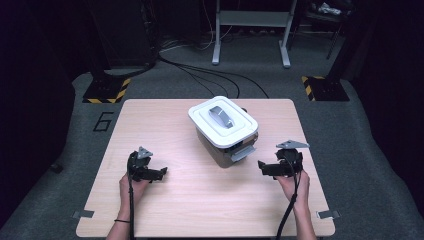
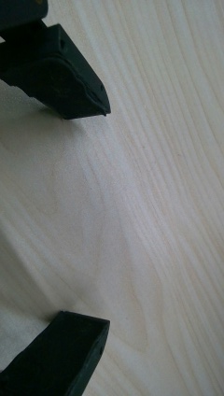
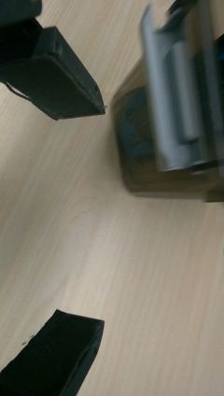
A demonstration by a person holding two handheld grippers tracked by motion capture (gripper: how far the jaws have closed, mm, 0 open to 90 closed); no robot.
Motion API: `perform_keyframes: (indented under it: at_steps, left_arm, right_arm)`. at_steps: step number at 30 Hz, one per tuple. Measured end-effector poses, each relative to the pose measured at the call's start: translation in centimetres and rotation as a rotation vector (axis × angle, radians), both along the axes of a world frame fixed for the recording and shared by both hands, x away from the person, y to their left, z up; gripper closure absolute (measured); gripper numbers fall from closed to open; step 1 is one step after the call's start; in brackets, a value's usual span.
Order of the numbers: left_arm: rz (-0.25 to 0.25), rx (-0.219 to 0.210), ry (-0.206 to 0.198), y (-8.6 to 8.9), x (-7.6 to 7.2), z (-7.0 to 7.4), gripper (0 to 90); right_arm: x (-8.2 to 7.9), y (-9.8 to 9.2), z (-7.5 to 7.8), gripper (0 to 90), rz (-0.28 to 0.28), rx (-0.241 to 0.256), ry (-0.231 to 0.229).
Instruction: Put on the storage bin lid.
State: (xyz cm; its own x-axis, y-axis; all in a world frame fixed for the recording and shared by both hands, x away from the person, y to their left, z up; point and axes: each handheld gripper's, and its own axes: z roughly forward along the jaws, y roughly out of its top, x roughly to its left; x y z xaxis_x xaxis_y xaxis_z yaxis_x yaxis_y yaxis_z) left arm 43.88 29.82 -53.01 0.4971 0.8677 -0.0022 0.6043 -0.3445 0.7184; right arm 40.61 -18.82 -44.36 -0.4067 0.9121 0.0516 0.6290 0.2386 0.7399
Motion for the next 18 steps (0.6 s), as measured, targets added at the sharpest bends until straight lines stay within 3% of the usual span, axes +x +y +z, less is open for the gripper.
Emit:
perform_keyframes:
  at_steps: [3, 12, 18]
  left_arm:
    - [0.0, 0.002, 0.0, 0.0, 0.0, 0.0, 0.7]
    - [-0.001, 0.002, 0.001, 0.0, 0.0, 0.0, 0.7]
    - [-0.001, 0.002, 0.001, 0.0, 0.0, 0.0, 0.7]
  right_arm:
    - [-0.1, -0.2, -1.6, 0.0, -0.019, -0.024, 0.011]
    - [-0.3, -1.2, -6.2, 0.0, -0.066, -0.018, 0.037]
    - [-0.2, -1.5, -7.5, 0.0, -0.086, -0.02, 0.027]
